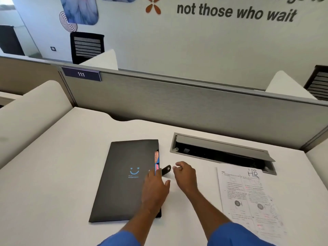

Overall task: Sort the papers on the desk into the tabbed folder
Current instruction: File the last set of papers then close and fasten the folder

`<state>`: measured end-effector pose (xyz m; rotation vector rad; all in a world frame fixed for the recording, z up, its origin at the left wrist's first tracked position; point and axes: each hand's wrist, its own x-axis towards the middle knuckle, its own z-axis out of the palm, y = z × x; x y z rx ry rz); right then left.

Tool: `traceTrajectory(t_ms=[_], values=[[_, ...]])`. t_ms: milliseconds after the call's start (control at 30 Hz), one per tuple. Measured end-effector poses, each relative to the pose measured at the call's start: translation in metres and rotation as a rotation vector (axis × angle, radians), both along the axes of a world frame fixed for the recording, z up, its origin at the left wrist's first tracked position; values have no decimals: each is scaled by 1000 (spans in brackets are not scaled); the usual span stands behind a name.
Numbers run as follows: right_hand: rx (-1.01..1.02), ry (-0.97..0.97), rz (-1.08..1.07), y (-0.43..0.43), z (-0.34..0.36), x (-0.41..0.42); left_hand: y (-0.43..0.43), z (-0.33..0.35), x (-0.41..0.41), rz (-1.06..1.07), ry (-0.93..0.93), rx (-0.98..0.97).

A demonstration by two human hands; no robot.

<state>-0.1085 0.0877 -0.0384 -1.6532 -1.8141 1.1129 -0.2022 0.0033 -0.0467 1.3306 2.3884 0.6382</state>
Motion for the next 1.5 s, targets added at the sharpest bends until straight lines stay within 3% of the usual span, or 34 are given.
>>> traceTrajectory(t_ms=[300,633,967,1133,1500], values=[[158,-133,-62,13,18,87,35,34,71,-110,-51,117],[202,-292,-192,27,13,195,60,37,163,-207,-73,59],[146,-381,-249,40,1,276,80,26,222,-78,-247,-54],[28,-395,-337,47,-5,312,86,16,241,12,-306,-205],[-137,-393,-383,53,-21,335,94,12,262,189,-423,-312]])
